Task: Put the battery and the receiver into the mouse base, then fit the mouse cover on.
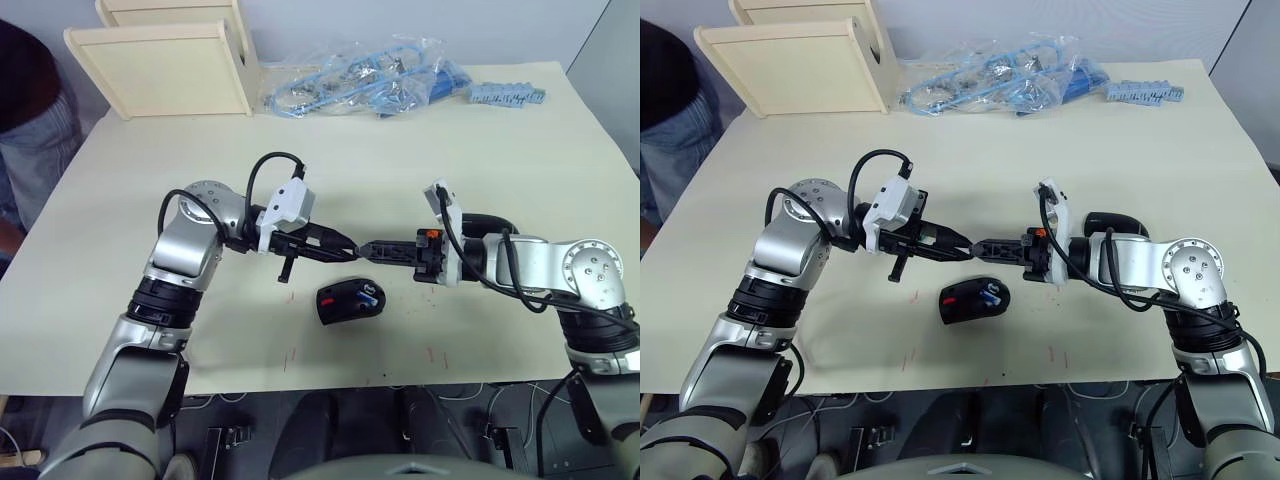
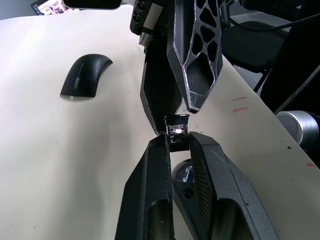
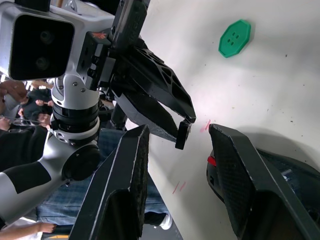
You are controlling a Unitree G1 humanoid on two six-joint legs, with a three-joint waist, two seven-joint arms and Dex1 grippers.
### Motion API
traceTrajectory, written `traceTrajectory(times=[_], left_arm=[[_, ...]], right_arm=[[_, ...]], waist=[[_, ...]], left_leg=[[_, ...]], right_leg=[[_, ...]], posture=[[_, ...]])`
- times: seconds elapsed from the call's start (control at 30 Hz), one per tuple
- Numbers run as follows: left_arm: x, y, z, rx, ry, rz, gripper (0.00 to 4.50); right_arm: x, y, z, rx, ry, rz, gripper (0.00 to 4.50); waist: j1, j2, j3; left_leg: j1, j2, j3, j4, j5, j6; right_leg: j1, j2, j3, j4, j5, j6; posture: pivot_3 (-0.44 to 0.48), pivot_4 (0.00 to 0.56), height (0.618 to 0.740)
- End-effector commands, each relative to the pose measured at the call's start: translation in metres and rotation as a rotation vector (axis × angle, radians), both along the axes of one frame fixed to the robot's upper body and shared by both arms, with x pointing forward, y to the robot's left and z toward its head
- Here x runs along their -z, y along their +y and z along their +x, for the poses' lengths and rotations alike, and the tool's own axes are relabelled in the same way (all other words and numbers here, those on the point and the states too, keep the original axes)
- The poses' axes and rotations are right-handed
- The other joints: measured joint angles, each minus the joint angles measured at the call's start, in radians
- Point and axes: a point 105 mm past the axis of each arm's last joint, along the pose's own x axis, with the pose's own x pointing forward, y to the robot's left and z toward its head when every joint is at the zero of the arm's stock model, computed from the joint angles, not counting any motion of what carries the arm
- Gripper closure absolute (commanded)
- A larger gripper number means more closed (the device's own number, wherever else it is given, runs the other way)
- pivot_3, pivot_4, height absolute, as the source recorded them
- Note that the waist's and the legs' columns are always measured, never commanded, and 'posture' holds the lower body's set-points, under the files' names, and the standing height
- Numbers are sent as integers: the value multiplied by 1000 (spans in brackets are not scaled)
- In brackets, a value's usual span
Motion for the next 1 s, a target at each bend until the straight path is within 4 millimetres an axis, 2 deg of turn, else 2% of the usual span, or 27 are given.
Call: traceTrajectory(times=[0.03,0.33,0.67,1.0], left_arm=[[-5,1,-2,16,-29,3,4168],[-3,1,-2,19,-33,15,4168],[-1,0,-2,24,-41,20,4168],[1,1,-2,22,-47,26,4168]], right_arm=[[-12,3,-5,-35,-38,10,2491],[-13,7,-1,-15,-35,9,2491],[-4,3,1,13,-12,-36,2491],[-4,2,0,2,-19,-51,2491]], waist=[[0,0,0],[0,0,0],[0,0,0],[0,0,0]], left_leg=[[0,0,0,0,0,0],[0,0,0,0,0,0],[0,0,0,0,0,0],[0,0,0,0,0,0]], right_leg=[[0,0,0,0,0,0],[0,0,0,0,0,0],[0,0,0,0,0,0],[0,0,0,0,0,0]], posture=[[0,150,740],[0,150,740],[0,150,740],[0,150,740]])
